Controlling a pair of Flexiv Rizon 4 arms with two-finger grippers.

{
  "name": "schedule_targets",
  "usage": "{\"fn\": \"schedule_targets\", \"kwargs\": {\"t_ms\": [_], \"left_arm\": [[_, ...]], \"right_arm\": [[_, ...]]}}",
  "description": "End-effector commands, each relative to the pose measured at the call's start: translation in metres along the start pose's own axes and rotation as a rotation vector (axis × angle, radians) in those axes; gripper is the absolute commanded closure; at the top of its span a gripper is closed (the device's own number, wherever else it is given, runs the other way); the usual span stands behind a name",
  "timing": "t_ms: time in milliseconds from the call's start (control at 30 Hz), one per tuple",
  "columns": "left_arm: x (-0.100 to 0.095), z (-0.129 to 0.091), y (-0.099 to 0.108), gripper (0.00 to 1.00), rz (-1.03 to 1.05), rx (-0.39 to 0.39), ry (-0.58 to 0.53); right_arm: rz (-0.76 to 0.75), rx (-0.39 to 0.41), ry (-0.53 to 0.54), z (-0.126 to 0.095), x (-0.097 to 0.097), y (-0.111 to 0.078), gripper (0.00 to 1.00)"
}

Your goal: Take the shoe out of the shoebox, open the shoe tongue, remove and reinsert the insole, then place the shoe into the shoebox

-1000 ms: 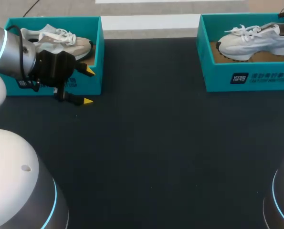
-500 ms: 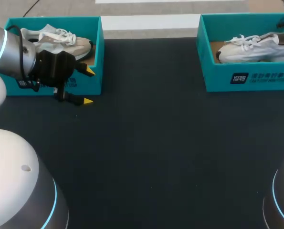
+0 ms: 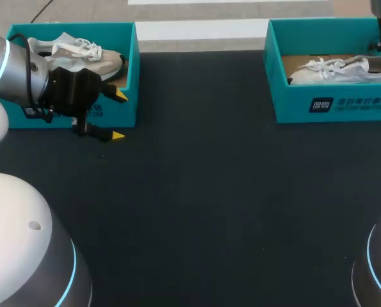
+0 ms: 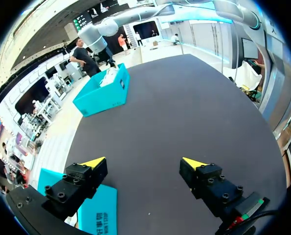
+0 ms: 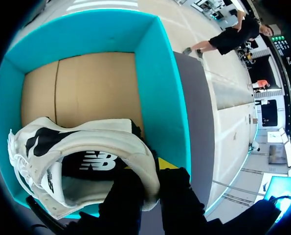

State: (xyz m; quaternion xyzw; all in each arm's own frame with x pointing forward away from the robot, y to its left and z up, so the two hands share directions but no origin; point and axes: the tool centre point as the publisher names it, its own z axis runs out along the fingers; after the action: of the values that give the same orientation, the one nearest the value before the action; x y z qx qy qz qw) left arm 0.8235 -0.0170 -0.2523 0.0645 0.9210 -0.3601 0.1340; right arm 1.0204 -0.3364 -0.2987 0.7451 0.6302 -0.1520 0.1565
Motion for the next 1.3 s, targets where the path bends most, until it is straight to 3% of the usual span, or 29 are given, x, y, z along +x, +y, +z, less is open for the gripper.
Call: {"fn": "schedule_targets", "kwargs": {"t_ms": [33, 967, 1067, 1300], "left_arm": [[0.001, -0.001, -0.001, 0.00, 0.000, -0.004, -0.001], [0.001, -0.001, -0.001, 0.00, 0.000, -0.004, -0.001], [0.001, -0.001, -0.001, 0.00, 0.000, -0.004, -0.001], [0.001, -0.001, -0.001, 0.00, 0.000, -0.004, -0.001]], "right_arm": [[-0.007, -0.005, -0.006, 0.006, 0.003, -0.002, 1.00], [-0.019, 0.017, -0.009, 0.044, 0.021, -0.005, 1.00], [-0.019, 0.020, -0.008, 0.044, 0.020, -0.006, 0.69], [-0.015, 0.016, -0.006, 0.041, 0.014, -0.006, 0.58]]}}
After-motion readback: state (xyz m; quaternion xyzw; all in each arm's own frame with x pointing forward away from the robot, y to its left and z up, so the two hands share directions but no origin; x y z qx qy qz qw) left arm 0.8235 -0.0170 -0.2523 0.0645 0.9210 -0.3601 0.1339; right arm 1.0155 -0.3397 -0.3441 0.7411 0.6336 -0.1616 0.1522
